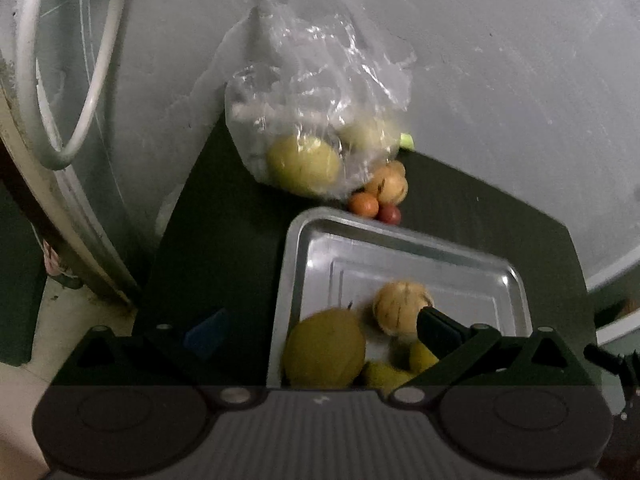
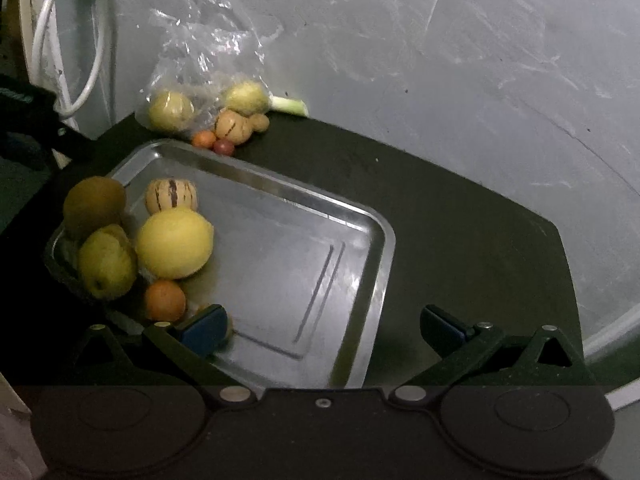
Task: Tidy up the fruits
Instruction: 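Move both open tools back toward the plastic bag and remaining fruits, then close the right tool on the large brown round fruit while the left tool grasps a small orange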
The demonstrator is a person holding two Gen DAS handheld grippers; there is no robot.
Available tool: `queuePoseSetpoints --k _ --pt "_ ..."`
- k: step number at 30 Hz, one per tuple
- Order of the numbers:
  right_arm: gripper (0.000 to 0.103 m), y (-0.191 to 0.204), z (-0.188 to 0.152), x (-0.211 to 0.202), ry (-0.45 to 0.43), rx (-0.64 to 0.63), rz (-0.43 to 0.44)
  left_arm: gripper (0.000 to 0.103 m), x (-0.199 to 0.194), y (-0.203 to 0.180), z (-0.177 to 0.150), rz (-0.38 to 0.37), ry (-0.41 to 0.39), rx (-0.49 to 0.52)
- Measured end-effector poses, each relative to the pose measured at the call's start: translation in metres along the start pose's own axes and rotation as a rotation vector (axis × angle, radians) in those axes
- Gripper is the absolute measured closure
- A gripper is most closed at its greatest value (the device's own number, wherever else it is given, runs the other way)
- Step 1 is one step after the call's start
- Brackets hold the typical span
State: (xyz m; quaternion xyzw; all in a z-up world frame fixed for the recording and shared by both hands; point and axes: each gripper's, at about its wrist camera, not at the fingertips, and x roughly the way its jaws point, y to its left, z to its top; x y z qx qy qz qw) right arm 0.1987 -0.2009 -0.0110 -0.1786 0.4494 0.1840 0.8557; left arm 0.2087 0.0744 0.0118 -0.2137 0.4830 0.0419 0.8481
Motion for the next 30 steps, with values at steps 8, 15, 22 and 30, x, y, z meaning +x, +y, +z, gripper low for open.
queuePoseSetpoints --k 8,15,22,30 --pt "0.001 -0.012 0.019 0.021 -0.054 -0.023 0.043 0.000 0.018 -0.005 0.015 -0.020 -0.040 -0.127" --pt "0.001 -0.016 0.041 0.046 -0.066 -0.033 0.099 0.000 0.035 -0.011 0.034 -0.007 -0.064 -0.131" --pt "0.001 -0.023 0.081 0.078 -0.057 0.025 0.203 0.000 0.050 -0.006 0.047 0.100 -0.069 -0.056" --pt "0.001 -0.026 0.135 0.133 0.040 0.128 0.359 0.001 0.062 0.003 0.049 0.072 -0.062 0.006"
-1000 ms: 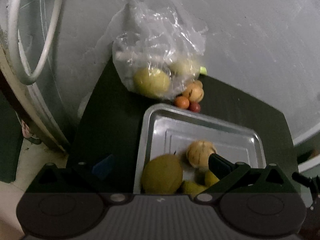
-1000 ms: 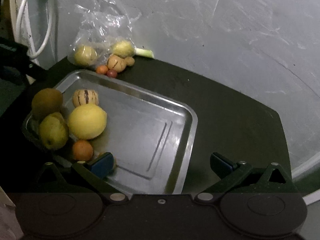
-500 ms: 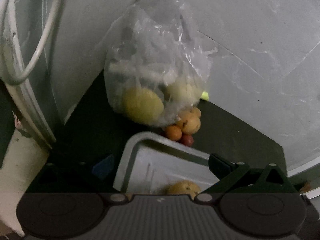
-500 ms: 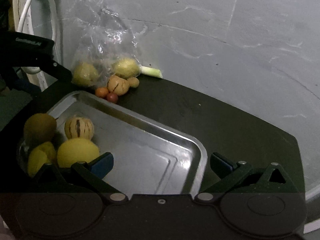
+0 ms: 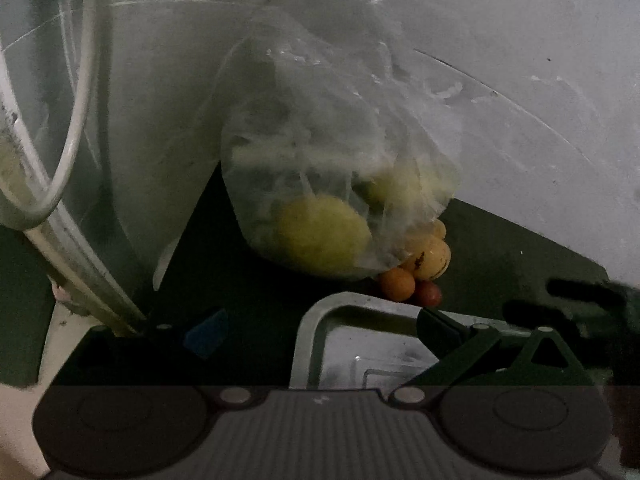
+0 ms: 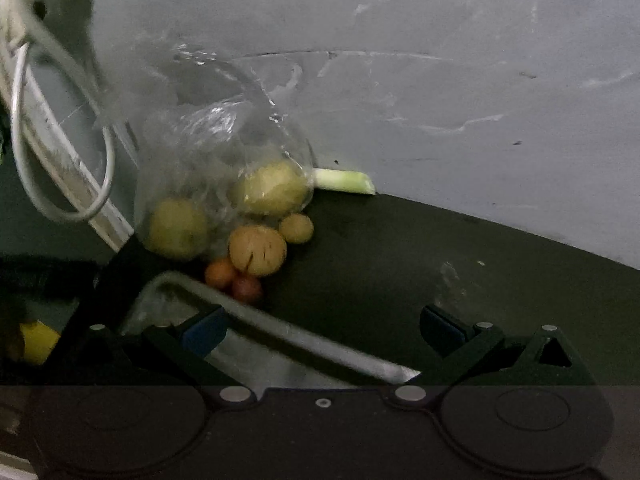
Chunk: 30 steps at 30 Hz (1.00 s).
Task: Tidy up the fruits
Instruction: 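Close the right tool on the large brown round fruit while the left tool grasps a small orange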
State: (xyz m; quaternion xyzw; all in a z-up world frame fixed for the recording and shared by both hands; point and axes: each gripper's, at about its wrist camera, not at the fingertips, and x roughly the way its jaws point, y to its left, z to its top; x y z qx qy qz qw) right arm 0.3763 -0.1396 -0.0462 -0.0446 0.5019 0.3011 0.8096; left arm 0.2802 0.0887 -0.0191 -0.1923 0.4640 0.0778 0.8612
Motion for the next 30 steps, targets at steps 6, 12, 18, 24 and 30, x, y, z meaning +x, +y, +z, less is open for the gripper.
queuePoseSetpoints --k 6,12,18,24,30 --pt "0.001 -0.003 0.029 0.033 0.061 0.094 0.069 0.001 0.003 -0.006 -0.003 -0.001 -0.022 0.091" --pt "0.007 0.009 0.043 0.051 0.090 0.111 0.135 0.001 0.008 -0.017 -0.002 -0.033 -0.030 0.139" --pt "0.023 0.021 0.048 0.072 0.139 0.077 0.154 0.001 0.014 -0.025 0.003 -0.089 -0.033 0.154" --pt "0.043 0.027 0.049 0.077 0.147 0.043 0.150 0.001 0.016 -0.030 0.004 -0.136 -0.037 0.185" --pt "0.054 0.024 0.046 0.073 0.141 0.054 0.171 0.001 0.020 -0.040 0.004 -0.158 -0.030 0.208"
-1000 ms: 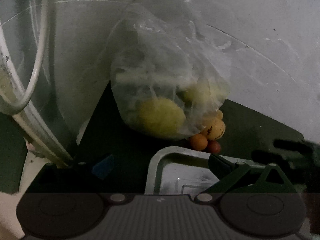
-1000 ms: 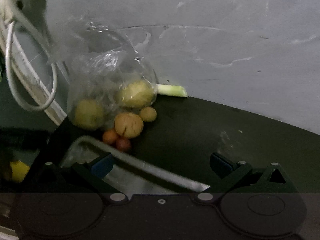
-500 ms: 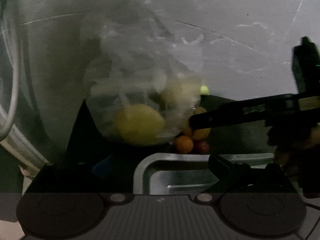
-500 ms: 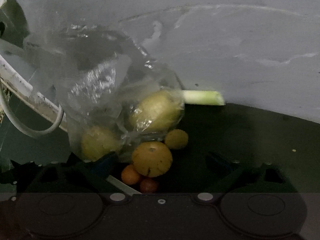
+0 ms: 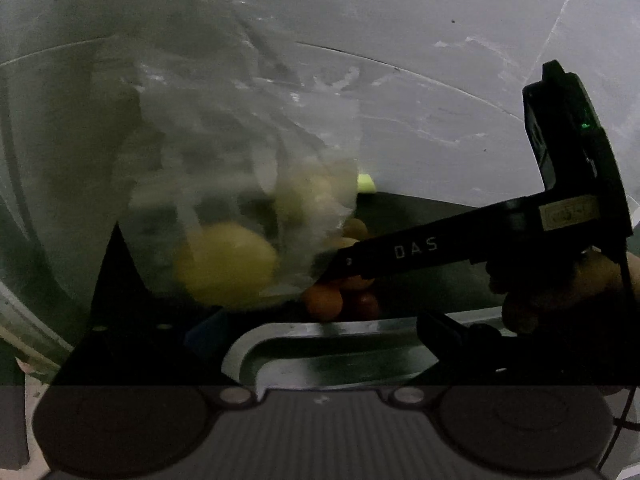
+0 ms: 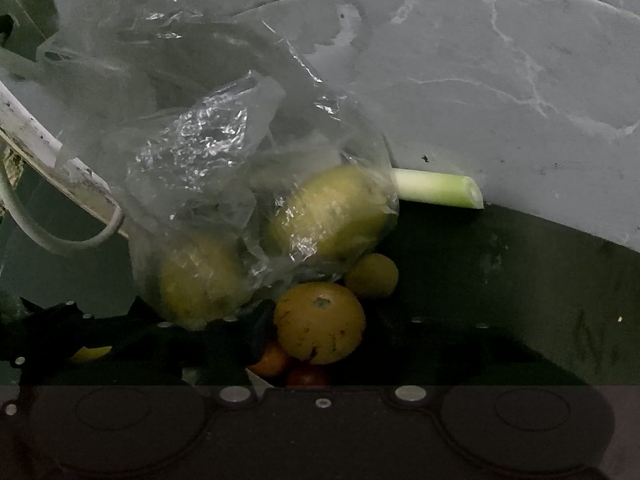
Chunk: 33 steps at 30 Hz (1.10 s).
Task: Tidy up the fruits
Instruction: 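Close the right tool on the large brown round fruit while the left tool grasps a small orange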
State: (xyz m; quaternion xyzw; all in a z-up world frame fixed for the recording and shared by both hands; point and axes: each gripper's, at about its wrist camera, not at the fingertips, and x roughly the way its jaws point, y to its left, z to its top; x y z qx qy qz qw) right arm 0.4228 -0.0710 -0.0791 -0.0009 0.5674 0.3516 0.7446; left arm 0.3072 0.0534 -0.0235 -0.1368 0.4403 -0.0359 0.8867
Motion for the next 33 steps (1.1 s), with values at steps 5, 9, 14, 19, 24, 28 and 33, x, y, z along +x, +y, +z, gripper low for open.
queuePoseSetpoints --k 5,9,14,19,24,28,33 --pt "0.054 -0.013 -0.007 -0.011 -0.016 0.022 -0.045 0.003 0.008 -0.003 0.001 -0.029 0.006 -0.016" --pt "0.054 -0.031 -0.015 -0.022 -0.030 0.064 -0.071 0.010 0.017 -0.008 0.004 -0.033 0.012 -0.019" --pt "0.054 -0.051 -0.026 -0.036 -0.046 0.109 -0.090 0.023 0.029 -0.012 0.011 0.012 0.029 -0.047" --pt "0.054 -0.059 -0.036 -0.042 -0.060 0.141 -0.097 0.037 0.041 -0.016 0.016 0.045 0.046 -0.074" --pt "0.054 -0.057 -0.042 -0.042 -0.081 0.144 -0.116 0.048 0.054 -0.020 0.020 0.049 0.056 -0.065" --pt "0.054 -0.055 -0.046 -0.044 -0.097 0.132 -0.137 0.060 0.062 -0.021 0.021 0.043 0.074 -0.061" --pt "0.054 -0.054 -0.050 -0.046 -0.104 0.120 -0.153 0.068 0.070 -0.021 0.016 0.049 0.091 -0.062"
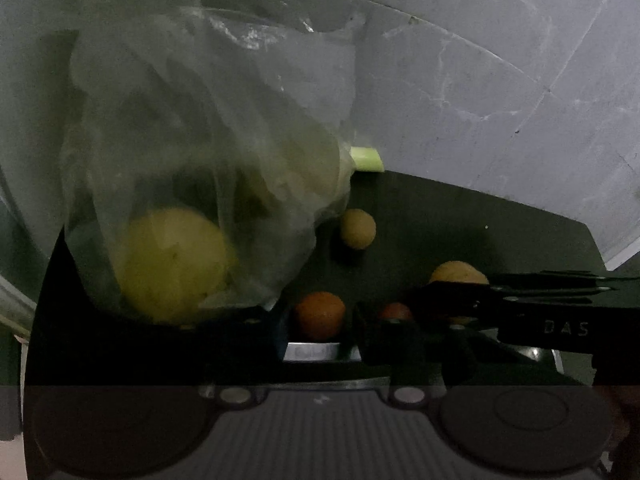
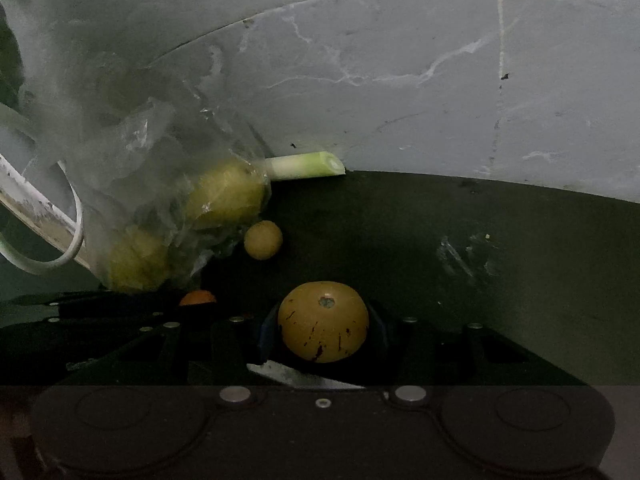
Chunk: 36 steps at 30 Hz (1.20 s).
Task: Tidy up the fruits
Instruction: 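Close the right tool on the large brown round fruit while the left tool grasps a small orange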
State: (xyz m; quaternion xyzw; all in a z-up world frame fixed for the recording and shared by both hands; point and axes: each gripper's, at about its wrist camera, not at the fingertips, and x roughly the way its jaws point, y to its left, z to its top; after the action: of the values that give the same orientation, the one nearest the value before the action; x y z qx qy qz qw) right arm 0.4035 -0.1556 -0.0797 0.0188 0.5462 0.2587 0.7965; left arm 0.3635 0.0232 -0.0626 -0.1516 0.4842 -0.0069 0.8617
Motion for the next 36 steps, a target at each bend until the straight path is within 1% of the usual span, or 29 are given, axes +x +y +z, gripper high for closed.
queuePoseSetpoints --k 1,7,11,14,24,31,36 --pt "0.054 0.000 -0.001 -0.001 -0.002 0.000 -0.003 0.070 0.001 0.000 0.000 0.000 -0.003 0.002" --pt "0.054 0.000 -0.006 -0.003 -0.007 0.005 -0.008 0.070 0.005 -0.001 0.000 -0.003 -0.009 0.014" --pt "0.054 0.000 -0.008 -0.007 -0.022 0.005 -0.013 0.072 0.006 -0.002 -0.001 -0.003 -0.013 0.014" --pt "0.054 0.001 -0.010 -0.009 -0.031 0.006 -0.017 0.073 0.000 -0.001 0.000 -0.018 -0.010 0.006" --pt "0.055 0.004 -0.019 -0.025 -0.056 0.015 -0.018 0.073 -0.017 -0.006 -0.005 -0.051 -0.043 0.001" --pt "0.055 0.007 -0.033 -0.035 -0.059 0.030 -0.018 0.073 -0.038 -0.009 -0.017 -0.077 -0.050 0.017" --pt "0.055 0.009 -0.047 -0.043 -0.062 0.043 -0.025 0.073 -0.046 -0.013 -0.028 -0.090 -0.043 0.027"
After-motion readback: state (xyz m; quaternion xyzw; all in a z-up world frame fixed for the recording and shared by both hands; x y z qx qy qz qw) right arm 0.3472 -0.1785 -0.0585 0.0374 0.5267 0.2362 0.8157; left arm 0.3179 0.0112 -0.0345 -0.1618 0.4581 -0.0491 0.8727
